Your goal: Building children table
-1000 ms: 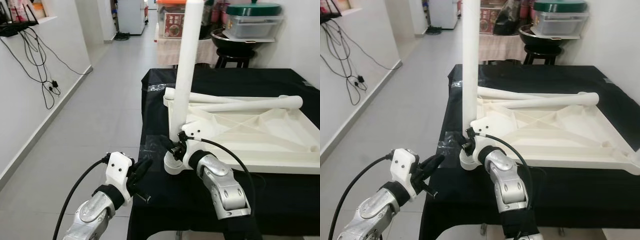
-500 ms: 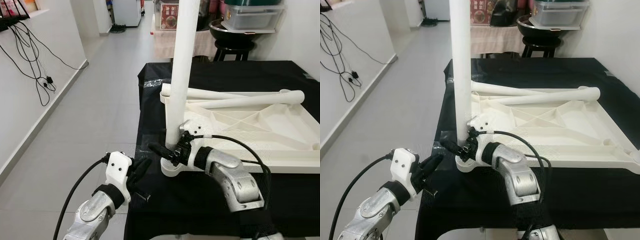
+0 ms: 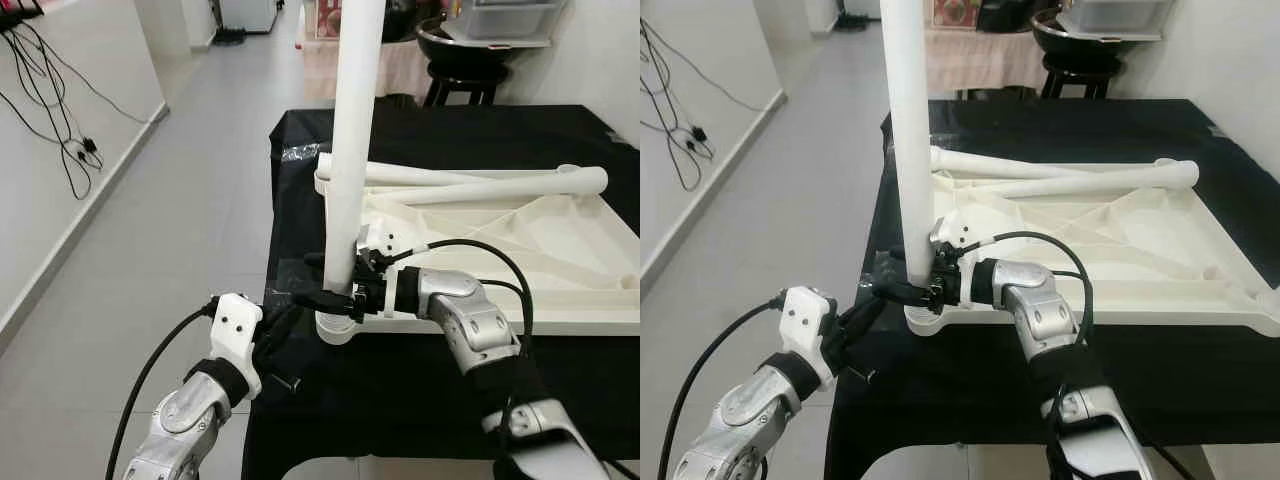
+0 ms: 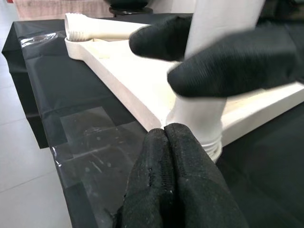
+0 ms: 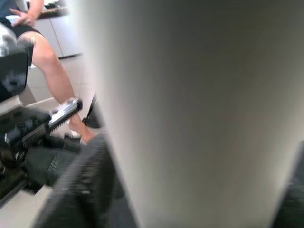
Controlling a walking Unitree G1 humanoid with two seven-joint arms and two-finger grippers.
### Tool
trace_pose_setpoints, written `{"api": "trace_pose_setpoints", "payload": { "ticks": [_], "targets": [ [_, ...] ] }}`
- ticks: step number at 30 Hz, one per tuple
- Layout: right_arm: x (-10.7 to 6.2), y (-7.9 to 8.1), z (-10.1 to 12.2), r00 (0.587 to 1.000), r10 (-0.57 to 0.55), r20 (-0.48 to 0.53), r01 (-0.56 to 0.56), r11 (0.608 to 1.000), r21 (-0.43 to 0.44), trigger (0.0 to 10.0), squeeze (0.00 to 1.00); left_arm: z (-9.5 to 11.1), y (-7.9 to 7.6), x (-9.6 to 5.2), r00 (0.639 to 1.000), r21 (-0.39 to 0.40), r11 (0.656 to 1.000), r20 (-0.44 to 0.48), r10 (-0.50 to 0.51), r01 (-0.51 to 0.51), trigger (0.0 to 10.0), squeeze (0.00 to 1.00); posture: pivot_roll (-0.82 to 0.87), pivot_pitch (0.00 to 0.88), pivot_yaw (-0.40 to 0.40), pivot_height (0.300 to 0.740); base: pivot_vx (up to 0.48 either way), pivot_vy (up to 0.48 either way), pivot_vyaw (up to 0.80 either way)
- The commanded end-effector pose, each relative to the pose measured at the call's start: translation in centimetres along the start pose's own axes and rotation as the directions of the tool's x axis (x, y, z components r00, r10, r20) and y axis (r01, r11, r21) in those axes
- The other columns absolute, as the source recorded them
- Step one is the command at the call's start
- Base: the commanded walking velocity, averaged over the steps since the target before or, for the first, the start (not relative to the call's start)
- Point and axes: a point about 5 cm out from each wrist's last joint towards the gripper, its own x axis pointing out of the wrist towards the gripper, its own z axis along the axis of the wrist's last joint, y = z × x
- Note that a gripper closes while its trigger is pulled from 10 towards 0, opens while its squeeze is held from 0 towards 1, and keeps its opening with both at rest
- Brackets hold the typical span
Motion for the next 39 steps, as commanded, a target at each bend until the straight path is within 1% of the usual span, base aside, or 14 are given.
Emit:
{"api": "trace_pose_setpoints", "payload": {
  "ticks": [1, 15, 18, 19, 20, 22, 23, 24, 25, 35, 36, 37, 38, 39],
  "targets": [
    [0.3, 0.2, 0.0, 0.998, 0.068, 0.015, -0.068, 0.998, 0.007, 0.0, 0.00, -0.3, 0.0, -0.1, 1.000, 0.003, 1.000, -0.015, 0.008, -0.008, 10.0, 0.00, 0.04, 0.048, -0.019, 0.740, 0.000, 0.000, 0.00],
    [-0.3, 0.5, -1.4, 0.995, 0.101, 0.021, -0.101, 0.994, 0.033, 0.0, 0.00, -0.1, -0.3, 0.2, 1.000, -0.004, 1.000, -0.007, 0.007, -0.007, 10.0, 0.00, 0.02, 0.060, -0.022, 0.740, 0.000, 0.000, 0.00],
    [-0.2, 1.3, -3.0, 0.998, -0.055, -0.039, 0.056, 0.998, 0.041, 0.0, 0.00, -0.1, -0.3, 0.1, 1.000, -0.006, 1.000, -0.004, 0.006, -0.006, 10.0, 0.00, 0.01, 0.068, -0.032, 0.740, 0.000, 0.000, 0.00],
    [0.3, 1.6, -4.1, 0.974, -0.211, -0.085, 0.217, 0.974, 0.063, 0.0, 0.00, -0.1, -0.3, 0.0, 1.000, -0.006, 1.000, -0.004, 0.008, -0.008, 10.0, 0.00, 0.01, 0.071, -0.036, 0.740, 0.000, 0.000, 0.00],
    [0.3, 1.6, -4.1, 0.974, -0.211, -0.085, 0.217, 0.974, 0.063, 0.0, 0.00, -0.1, -0.3, 0.0, 1.000, -0.006, 1.000, -0.004, 0.008, -0.008, 10.0, 0.00, 0.01, 0.071, -0.036, 0.740, 0.000, 0.000, 0.00],
    [0.7, 2.3, -4.9, 0.821, -0.558, -0.120, 0.570, 0.811, 0.133, 0.0, 0.00, 0.0, -0.1, -0.2, 1.000, -0.005, 1.000, -0.002, 0.013, -0.013, 10.0, 0.00, -0.02, 0.078, -0.026, 0.740, 0.000, 0.000, 0.00],
    [0.7, 2.3, -4.9, 0.821, -0.558, -0.120, 0.570, 0.811, 0.133, 0.0, 0.00, 0.0, -0.1, -0.2, 1.000, -0.005, 1.000, -0.002, 0.013, -0.013, 10.0, 0.00, -0.02, 0.078, -0.026, 0.740, 0.000, 0.000, 0.00],
    [0.6, 3.1, -5.0, 0.766, -0.629, -0.134, 0.642, 0.757, 0.121, 0.0, 0.00, 0.0, 0.1, -0.2, 1.000, -0.006, 1.000, -0.001, 0.015, -0.015, 10.0, 0.00, -0.02, 0.075, -0.019, 0.740, 0.000, 0.000, 0.00],
    [0.5, 3.7, -4.8, 0.741, -0.658, -0.134, 0.671, 0.736, 0.093, 0.0, 0.00, 0.0, 0.1, -0.2, 1.000, -0.006, 1.000, -0.001, 0.016, -0.016, 10.0, 0.00, -0.02, 0.075, -0.019, 0.740, 0.000, 0.000, 0.00],
    [0.5, 2.8, -5.0, 0.711, -0.687, -0.152, 0.699, 0.713, 0.050, 0.0, 0.00, -0.2, 0.3, 0.2, 1.000, -0.008, 1.000, -0.007, 0.004, -0.004, 10.0, 0.00, -0.03, 0.046, -0.016, 0.740, 0.000, 0.000, 0.00],
    [0.5, 2.7, -4.8, 0.708, -0.692, -0.144, 0.704, 0.708, 0.060, 10.0, 0.00, -0.2, 0.2, 0.3, 1.000, -0.007, 1.000, -0.005, 0.007, -0.007, 10.0, 0.00, -0.03, 0.043, -0.016, 0.740, 0.000, 0.000, 0.00],
    [0.6, 2.8, -4.3, 0.719, -0.682, -0.131, 0.693, 0.717, 0.074, 10.0, 0.66, -0.2, 0.2, 0.3, 1.000, -0.006, 1.000, -0.004, 0.010, -0.010, 10.0, 0.00, -0.02, 0.041, -0.018, 0.740, 0.000, 0.000, 0.00],
    [0.6, 2.8, -4.3, 0.719, -0.682, -0.131, 0.693, 0.717, 0.074, 10.0, 0.66, -0.2, 0.2, 0.3, 1.000, -0.006, 1.000, -0.004, 0.010, -0.010, 10.0, 0.00, -0.02, 0.041, -0.018, 0.740, 0.000, 0.000, 0.00],
    [0.9, 2.9, -3.9, 0.756, -0.646, -0.109, 0.655, 0.749, 0.103, 10.0, 1.00, -0.3, 0.2, 0.3, 1.000, -0.005, 1.000, -0.003, 0.012, -0.012, 10.0, 0.00, -0.02, 0.039, -0.019, 0.740, 0.000, 0.000, 0.00]
  ]
}}
